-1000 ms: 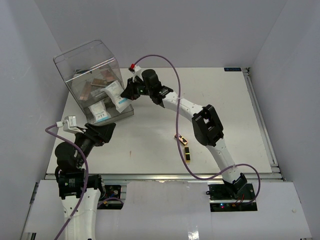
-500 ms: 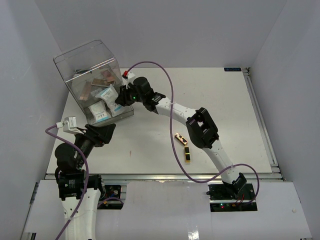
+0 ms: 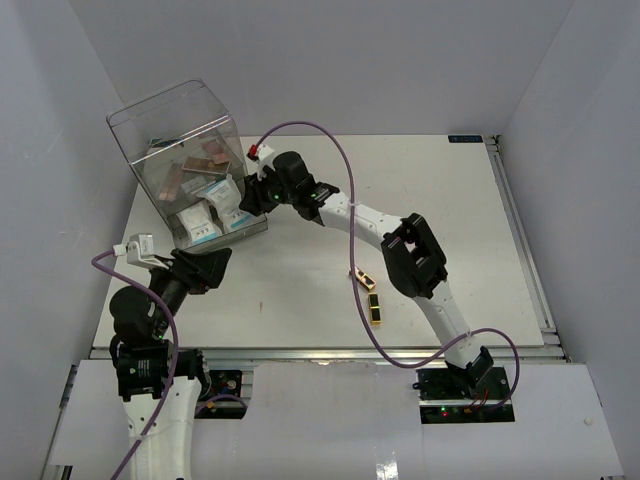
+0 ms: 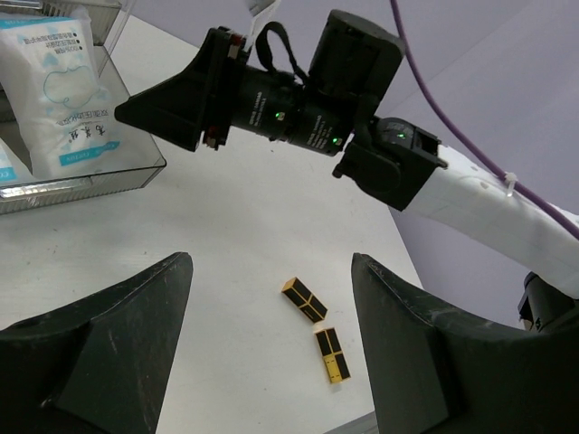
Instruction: Organize the makeup
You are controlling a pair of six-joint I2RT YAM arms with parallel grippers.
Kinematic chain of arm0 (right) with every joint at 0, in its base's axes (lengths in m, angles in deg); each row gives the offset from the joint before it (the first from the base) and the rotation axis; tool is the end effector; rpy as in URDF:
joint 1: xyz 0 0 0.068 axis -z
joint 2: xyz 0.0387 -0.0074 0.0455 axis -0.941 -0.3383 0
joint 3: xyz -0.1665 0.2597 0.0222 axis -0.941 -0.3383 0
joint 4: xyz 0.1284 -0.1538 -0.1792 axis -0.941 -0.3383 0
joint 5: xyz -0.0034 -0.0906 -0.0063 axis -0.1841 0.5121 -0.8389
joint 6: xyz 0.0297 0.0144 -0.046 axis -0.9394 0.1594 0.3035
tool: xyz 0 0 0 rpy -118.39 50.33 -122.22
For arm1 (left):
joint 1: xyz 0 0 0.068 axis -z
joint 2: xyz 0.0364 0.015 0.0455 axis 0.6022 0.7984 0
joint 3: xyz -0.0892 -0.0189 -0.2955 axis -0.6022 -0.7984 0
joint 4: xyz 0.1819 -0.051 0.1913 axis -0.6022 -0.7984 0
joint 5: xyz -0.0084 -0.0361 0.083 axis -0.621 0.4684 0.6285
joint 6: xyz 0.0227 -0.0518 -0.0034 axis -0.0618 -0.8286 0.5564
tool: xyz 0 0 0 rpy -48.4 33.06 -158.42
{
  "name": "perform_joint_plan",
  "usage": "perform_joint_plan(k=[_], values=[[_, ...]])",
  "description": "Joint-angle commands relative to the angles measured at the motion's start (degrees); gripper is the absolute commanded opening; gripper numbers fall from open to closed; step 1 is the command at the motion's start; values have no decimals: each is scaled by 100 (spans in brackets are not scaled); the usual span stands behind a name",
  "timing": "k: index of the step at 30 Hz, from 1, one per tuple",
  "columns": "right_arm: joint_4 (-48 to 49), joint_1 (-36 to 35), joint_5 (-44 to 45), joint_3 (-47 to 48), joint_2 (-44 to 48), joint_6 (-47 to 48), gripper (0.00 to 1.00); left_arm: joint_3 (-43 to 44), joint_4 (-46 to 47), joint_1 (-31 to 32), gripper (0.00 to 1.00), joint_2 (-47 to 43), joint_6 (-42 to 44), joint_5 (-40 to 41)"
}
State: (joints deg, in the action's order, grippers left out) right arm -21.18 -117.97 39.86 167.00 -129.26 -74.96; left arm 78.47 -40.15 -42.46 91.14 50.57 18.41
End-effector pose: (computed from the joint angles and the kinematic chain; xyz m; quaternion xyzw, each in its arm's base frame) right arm 0.3909 0.4467 0.2741 -0.3331 0.7244 0.3876 0.4627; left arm 0.0504 -0.0126 0.3239 -0.1215 0.7064 -0.3513 0.6023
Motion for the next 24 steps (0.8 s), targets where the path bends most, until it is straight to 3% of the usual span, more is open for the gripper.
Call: perform_joint_plan(k=[1, 4, 7, 12, 18, 24], values=[[-29, 48, -1366, 487, 548, 1288, 47, 81, -9, 9, 82, -67, 114, -2], [-48, 26, -2290, 722, 393, 2271, 48, 118, -15, 16, 82, -81, 136, 7], [124, -60, -2402, 863, 74, 2551, 44, 133, -15, 14, 82, -56, 127, 16], [568, -277, -1360, 1358, -555, 2515, 30, 188, -53, 16, 82, -89, 138, 87], [866, -403, -266, 1956, -1080, 2388, 29, 136, -103, 16, 82, -126, 110, 121], [1151, -429, 610, 1937, -1281, 2546, 29, 112, -130, 16, 82, -139, 116, 132]])
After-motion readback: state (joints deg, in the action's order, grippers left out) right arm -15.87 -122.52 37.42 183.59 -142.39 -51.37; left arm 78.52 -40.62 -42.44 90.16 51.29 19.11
